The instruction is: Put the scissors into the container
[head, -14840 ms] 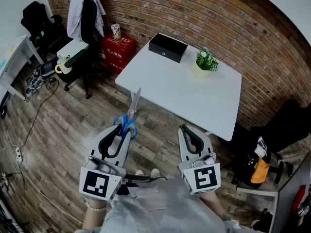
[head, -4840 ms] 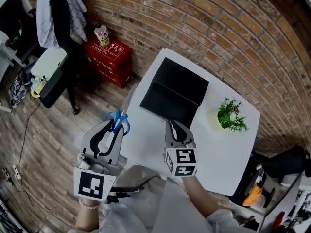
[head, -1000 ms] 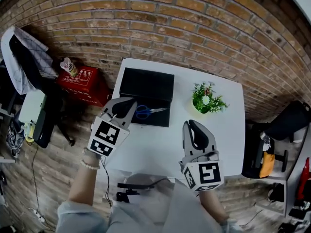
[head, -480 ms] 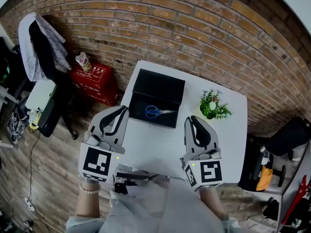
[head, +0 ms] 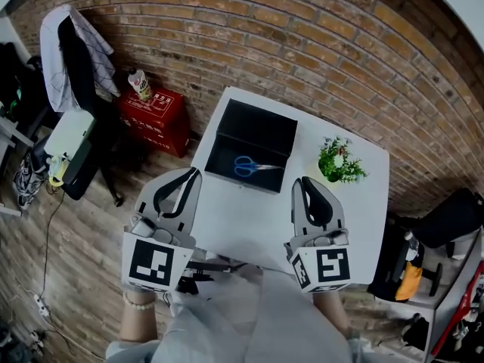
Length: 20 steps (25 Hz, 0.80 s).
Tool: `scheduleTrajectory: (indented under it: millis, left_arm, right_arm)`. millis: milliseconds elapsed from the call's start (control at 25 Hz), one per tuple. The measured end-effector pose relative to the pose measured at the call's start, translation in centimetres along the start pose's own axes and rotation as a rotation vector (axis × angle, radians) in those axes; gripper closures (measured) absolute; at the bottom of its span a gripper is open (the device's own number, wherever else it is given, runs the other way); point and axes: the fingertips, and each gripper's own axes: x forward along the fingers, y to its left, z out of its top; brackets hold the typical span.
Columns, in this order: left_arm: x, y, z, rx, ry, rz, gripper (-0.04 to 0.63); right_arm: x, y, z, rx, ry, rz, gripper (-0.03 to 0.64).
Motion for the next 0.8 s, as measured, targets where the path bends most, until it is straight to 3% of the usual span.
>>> scheduleTrajectory:
  millis: [800]
  left_arm:
    - [-1.0, 0.2, -0.9, -0.103, 0.006, 0.023, 0.572]
  right_arm:
    - [0.1, 1.1, 0.1, -0.039, 0.015, 0.022, 0.560]
